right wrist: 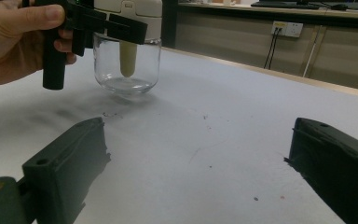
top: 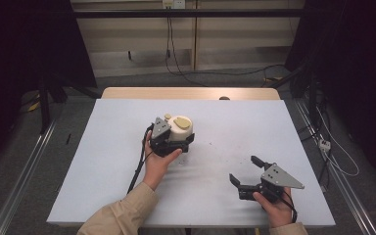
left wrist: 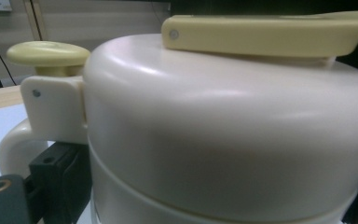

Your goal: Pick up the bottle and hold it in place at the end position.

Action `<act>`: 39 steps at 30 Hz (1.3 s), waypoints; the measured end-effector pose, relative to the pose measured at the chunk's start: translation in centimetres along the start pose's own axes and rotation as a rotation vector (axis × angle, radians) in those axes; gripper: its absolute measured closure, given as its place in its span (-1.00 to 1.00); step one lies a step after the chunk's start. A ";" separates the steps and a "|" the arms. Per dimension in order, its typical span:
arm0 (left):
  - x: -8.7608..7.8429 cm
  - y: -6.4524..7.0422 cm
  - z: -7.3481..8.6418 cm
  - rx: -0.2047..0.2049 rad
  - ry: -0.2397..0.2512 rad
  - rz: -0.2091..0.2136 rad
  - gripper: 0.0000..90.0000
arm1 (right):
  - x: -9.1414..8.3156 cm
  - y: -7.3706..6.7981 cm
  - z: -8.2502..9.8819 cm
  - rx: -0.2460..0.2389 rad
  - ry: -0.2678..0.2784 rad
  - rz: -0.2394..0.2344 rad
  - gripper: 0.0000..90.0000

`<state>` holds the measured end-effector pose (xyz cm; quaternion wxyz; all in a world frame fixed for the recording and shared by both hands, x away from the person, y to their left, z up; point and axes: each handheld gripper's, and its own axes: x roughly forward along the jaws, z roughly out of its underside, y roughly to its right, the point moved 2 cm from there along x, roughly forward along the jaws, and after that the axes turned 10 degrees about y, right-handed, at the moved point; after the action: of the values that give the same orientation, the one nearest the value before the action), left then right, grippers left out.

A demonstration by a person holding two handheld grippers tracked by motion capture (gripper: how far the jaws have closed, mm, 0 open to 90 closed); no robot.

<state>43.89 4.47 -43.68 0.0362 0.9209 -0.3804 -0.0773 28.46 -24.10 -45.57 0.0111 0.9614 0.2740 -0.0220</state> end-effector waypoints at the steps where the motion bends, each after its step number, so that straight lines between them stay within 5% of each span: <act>1: 0.1 0.0 0.0 -0.003 0.003 0.000 -0.86 | 0.0 0.0 0.0 0.000 0.000 0.000 -0.92; 39: 1.9 0.7 -0.1 -0.010 -0.004 0.042 -0.86 | -0.1 0.2 0.0 0.009 0.002 0.006 -0.92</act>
<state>44.74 2.66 -43.75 0.0415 0.9123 -0.3994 -0.0804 28.43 -24.32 -45.59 0.0067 0.9622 0.2712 -0.0224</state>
